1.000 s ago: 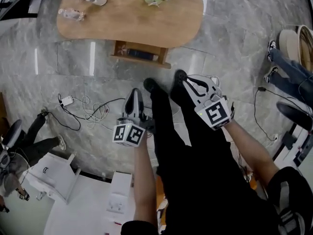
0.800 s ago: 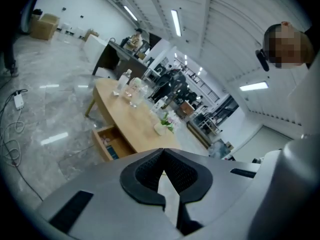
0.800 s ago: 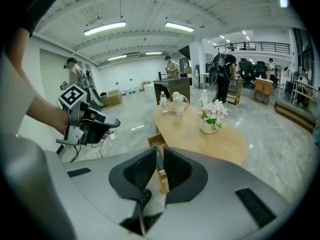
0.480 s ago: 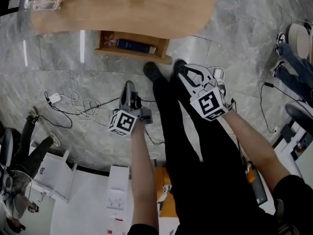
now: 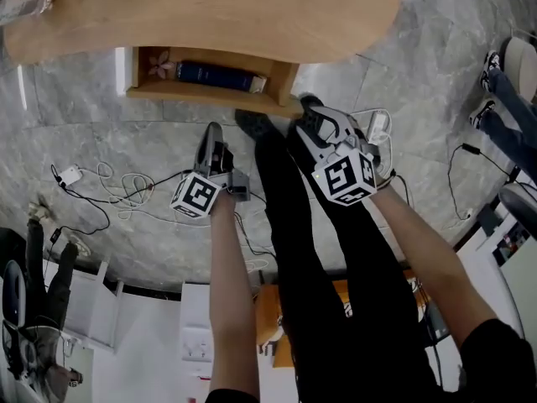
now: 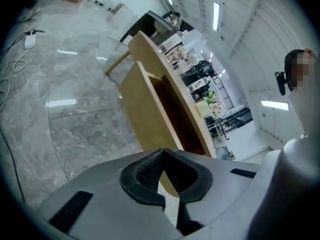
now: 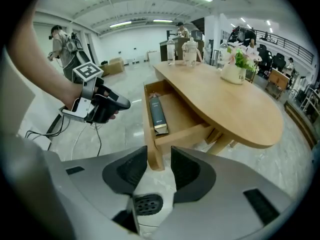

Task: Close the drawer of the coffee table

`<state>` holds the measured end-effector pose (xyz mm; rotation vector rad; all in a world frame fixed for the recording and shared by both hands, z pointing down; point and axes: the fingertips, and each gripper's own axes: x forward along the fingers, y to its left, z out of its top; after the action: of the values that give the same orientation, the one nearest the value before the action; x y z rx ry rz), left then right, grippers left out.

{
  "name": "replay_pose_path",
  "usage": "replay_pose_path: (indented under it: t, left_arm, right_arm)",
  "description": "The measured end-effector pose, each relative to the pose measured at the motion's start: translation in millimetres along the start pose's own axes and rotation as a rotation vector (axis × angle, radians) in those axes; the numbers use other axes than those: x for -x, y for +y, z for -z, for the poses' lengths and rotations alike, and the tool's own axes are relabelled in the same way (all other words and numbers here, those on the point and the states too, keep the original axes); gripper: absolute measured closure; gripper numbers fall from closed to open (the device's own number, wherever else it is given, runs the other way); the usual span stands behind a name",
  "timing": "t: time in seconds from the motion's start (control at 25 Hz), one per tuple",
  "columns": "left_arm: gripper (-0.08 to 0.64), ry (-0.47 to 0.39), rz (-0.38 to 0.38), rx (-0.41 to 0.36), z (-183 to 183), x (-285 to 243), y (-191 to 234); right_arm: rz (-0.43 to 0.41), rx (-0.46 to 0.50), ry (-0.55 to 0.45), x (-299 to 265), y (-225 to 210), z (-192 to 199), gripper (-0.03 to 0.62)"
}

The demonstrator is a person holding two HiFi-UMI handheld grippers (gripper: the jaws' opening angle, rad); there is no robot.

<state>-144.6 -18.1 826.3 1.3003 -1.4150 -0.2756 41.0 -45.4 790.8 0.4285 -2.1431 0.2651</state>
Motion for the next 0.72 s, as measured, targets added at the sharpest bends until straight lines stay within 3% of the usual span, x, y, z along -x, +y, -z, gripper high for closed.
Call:
replay_pose_path:
  t: [0.2, 0.4, 0.56, 0.72]
  left_arm:
    - [0.548, -0.021, 0.012, 0.075, -6, -33, 29]
    - [0.548, -0.047, 0.026, 0.145, -14, -53, 41]
    - [0.548, -0.042, 0.021, 0.142, -16, -59, 43]
    - [0.548, -0.017, 0.035, 0.131, -14, -63, 38]
  right_arm:
    - [-0.044, 0.034, 0.000, -25, 6, 10, 0.488]
    - [-0.030, 0.036, 0.005, -24, 7, 13, 0.488]
    - [-0.031, -0.006, 0.036, -21, 15, 20, 0.439]
    - [0.009, 0.033, 0.080, -33, 22, 35, 0.437]
